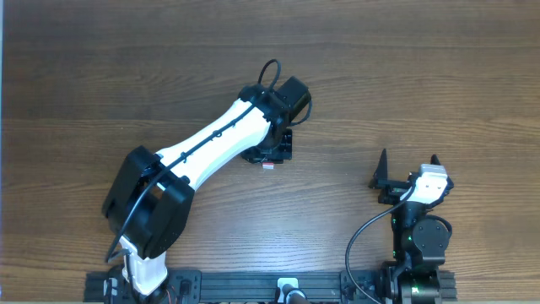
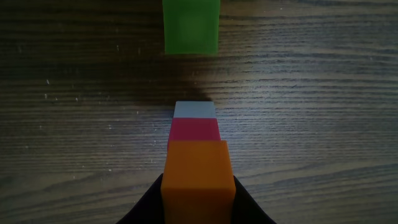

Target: Stack Cubes

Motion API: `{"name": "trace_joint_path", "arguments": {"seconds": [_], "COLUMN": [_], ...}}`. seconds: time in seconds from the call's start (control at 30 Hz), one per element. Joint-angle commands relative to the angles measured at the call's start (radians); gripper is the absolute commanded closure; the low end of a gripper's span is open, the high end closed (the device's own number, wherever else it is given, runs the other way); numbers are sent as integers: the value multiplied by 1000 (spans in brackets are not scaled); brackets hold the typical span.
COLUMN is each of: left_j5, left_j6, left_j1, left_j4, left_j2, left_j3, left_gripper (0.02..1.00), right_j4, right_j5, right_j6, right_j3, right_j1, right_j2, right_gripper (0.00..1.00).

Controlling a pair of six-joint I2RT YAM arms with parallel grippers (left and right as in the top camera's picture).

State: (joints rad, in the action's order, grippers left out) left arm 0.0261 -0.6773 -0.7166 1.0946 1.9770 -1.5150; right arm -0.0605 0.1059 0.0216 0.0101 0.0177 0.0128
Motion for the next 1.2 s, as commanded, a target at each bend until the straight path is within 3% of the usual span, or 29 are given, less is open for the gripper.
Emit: {"name": "trace_joint_path", "arguments": {"seconds": [0.03,0.2,0.37,1.03,1.2], "left_j5": [6,6,6,6,7], "left_j6": [-11,-11,-11,-11,16], "left_j1": [1,1,1,7,32], "left_j4": [-4,2,6,-4,76], "left_j2": [19,19,19,16,9], "left_j3": [-3,-3,-3,-11,-113], "left_gripper": [967,820,752,575,542], "right_j4": [-4,-4,-4,-4,-4], "right_j5": [-8,-8,-8,-8,-8], "right_j6": [-4,-4,-4,-4,-4], "right_j3": [-5,-5,-5,-5,-5], "right_j1": [-5,-5,-5,-5,-5], "right_j2": [-7,-7,-7,-7,-7], "right_gripper": [7,7,7,7,7]}}
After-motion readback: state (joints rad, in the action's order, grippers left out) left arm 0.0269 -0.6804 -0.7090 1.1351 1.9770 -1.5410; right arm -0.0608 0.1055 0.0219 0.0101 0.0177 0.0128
